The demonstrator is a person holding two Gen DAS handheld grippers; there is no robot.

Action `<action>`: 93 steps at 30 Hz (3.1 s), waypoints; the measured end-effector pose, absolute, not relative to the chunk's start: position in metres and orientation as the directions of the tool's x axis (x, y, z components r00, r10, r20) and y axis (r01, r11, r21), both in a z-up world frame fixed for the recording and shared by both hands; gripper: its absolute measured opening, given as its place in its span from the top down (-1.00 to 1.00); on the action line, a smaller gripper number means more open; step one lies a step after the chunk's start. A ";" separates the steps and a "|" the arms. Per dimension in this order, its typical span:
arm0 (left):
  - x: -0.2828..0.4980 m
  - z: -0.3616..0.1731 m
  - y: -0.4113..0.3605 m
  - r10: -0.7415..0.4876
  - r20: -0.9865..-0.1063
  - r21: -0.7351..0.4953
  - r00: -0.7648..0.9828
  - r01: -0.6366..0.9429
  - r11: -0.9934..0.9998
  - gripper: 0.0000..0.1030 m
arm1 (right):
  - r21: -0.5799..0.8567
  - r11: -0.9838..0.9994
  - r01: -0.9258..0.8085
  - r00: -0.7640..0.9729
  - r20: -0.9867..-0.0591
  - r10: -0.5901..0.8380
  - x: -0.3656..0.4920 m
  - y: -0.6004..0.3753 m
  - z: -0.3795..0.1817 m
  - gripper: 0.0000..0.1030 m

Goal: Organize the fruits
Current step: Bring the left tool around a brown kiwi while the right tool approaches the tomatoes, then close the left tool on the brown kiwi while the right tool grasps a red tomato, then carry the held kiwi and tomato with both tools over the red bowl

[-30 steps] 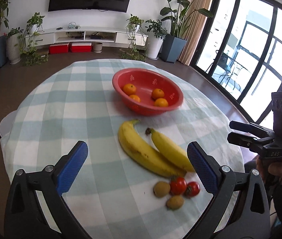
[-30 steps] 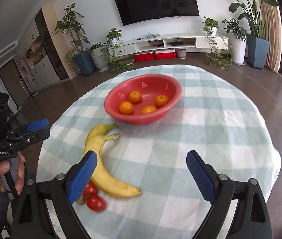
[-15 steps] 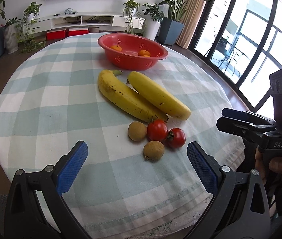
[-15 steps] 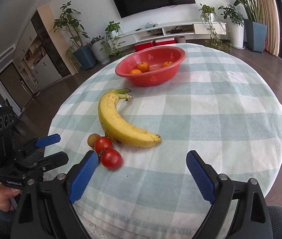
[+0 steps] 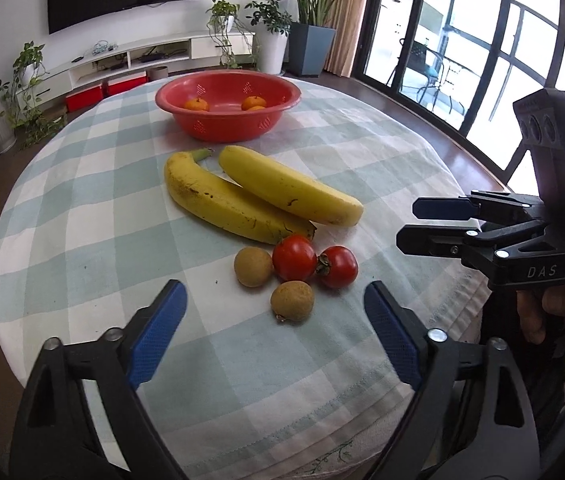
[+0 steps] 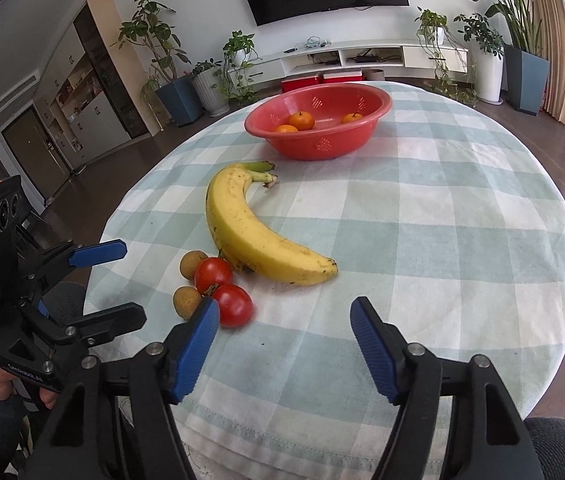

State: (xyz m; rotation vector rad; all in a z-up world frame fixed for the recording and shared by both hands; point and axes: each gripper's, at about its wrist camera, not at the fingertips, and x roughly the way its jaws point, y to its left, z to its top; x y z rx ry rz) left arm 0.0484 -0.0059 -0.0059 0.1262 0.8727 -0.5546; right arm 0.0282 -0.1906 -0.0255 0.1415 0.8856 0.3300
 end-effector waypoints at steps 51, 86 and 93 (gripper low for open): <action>0.055 -0.037 0.001 -0.447 -0.795 -0.231 0.411 0.476 0.849 0.48 | 0.200 0.919 -0.341 0.449 -0.824 0.346 0.056 -0.140 -0.051 -0.09; 0.055 -0.029 0.015 -0.485 -0.765 -0.291 0.425 0.444 0.848 0.48 | 0.179 0.916 -0.359 0.482 -0.804 0.347 0.037 -0.144 -0.039 0.34; 0.073 0.003 0.025 -0.508 -0.729 -0.301 0.458 0.452 0.840 0.48 | 0.232 0.921 -0.313 0.553 -0.743 0.376 0.043 -0.177 -0.001 0.34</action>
